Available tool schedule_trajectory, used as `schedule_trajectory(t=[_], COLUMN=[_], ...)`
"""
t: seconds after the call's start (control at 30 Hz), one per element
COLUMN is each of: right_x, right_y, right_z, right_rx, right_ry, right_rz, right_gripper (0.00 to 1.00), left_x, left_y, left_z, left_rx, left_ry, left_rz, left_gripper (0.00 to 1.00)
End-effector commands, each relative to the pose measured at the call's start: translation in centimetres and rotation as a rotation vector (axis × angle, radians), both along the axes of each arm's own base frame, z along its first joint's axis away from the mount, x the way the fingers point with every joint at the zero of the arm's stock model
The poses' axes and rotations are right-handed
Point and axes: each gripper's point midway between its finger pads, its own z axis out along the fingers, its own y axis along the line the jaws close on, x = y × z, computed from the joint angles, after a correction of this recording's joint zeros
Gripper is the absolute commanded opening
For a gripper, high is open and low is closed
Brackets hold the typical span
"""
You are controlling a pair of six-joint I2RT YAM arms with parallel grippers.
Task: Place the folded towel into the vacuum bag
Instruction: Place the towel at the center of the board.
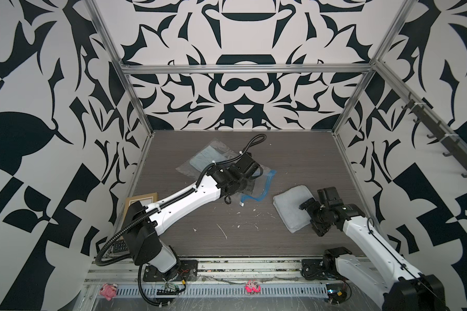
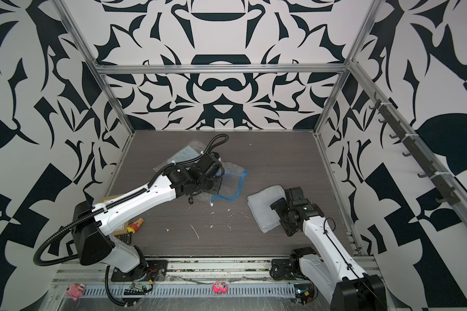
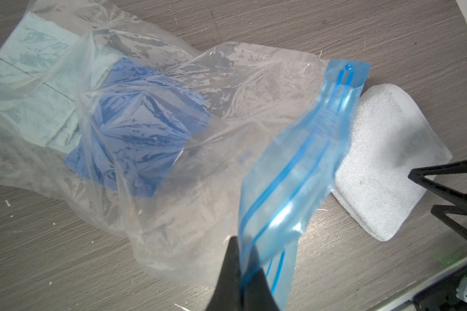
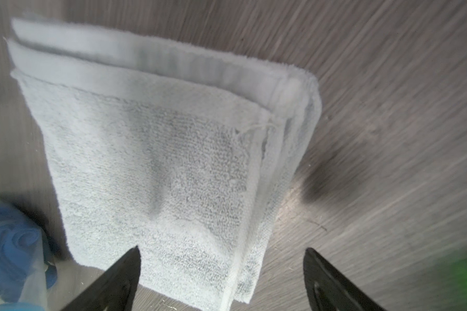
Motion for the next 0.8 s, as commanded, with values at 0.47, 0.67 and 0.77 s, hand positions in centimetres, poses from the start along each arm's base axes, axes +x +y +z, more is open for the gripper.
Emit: schedule_trajectory(t=[0.47,0.67,0.77], right_x=[1.9,2.9,2.8], right_y=[0.0,-0.6,-0.7], right_z=[-1.4,-2.0,-2.9], right_rx=[0.049,0.012,0.003], right_ry=[0.116,0.099,0.125], right_rz=[-0.235,-0.26,-0.257], right_gripper=[0.97,0.97,0.97], left_x=[0.2,0.4,0.6], left_y=[0.2,0.4,0.5], left_z=[-0.2,-0.4,-0.5], left_rx=[-0.013,-0.015,-0.015], left_ry=[-0.01,-0.005,-0.004], left_rz=[-0.007,-0.004,0.0], left_gripper=[0.0,0.0,0.0])
